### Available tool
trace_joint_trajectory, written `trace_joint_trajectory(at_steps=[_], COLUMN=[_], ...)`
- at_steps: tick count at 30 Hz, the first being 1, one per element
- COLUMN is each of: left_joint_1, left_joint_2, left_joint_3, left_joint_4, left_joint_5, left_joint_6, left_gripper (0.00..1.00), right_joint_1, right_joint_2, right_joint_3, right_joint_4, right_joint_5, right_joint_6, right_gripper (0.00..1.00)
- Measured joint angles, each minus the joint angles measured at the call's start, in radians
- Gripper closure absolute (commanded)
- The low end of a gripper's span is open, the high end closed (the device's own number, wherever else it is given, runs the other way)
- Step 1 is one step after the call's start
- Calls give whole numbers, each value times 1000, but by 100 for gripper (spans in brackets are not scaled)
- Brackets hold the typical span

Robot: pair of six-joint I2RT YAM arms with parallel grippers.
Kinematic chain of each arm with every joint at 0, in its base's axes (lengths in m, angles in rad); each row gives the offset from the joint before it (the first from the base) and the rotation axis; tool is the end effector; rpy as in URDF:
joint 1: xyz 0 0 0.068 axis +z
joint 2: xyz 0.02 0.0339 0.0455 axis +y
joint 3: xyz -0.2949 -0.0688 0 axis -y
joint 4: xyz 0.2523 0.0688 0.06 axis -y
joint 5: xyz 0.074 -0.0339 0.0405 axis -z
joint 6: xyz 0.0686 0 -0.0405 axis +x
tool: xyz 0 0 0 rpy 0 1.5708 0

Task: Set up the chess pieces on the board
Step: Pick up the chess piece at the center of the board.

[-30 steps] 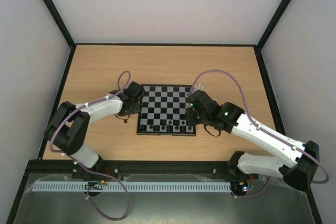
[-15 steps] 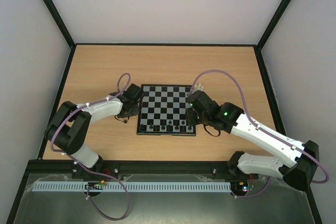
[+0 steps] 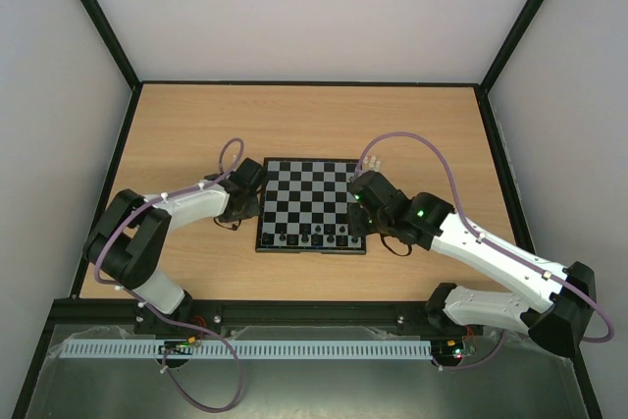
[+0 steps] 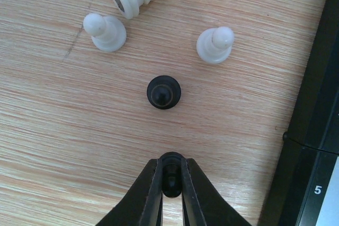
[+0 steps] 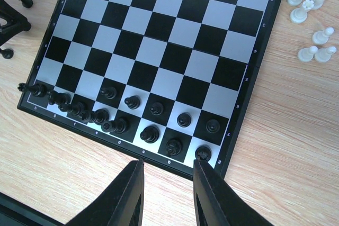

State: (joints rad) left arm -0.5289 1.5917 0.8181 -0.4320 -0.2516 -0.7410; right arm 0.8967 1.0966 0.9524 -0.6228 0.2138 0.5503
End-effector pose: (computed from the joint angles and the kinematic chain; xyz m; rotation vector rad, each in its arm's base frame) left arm 0.2665 -0.1360 0.1438 -0.3486 2.6789 -0.0208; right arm 0.1644 0.1825 0.3011 -0.3011 2.3461 0.4748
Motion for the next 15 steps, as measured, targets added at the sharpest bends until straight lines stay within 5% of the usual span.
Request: trace_joint_trajectory(at_steps=[10, 15], left_joint_1=[-21, -129], left_joint_2=[-53, -100], left_joint_3=[8, 92], left_joint_4=[-43, -123], left_joint_5=[-2, -4], left_joint_6=[0, -5], left_gripper=[98, 97], right_joint_1=[0, 0], right_joint_2=[0, 0], right_joint_3=[-2, -2], right_joint_4=[0, 0], right_joint_5=[0, 0], right_joint_6=[0, 0], right_gripper=[73, 73])
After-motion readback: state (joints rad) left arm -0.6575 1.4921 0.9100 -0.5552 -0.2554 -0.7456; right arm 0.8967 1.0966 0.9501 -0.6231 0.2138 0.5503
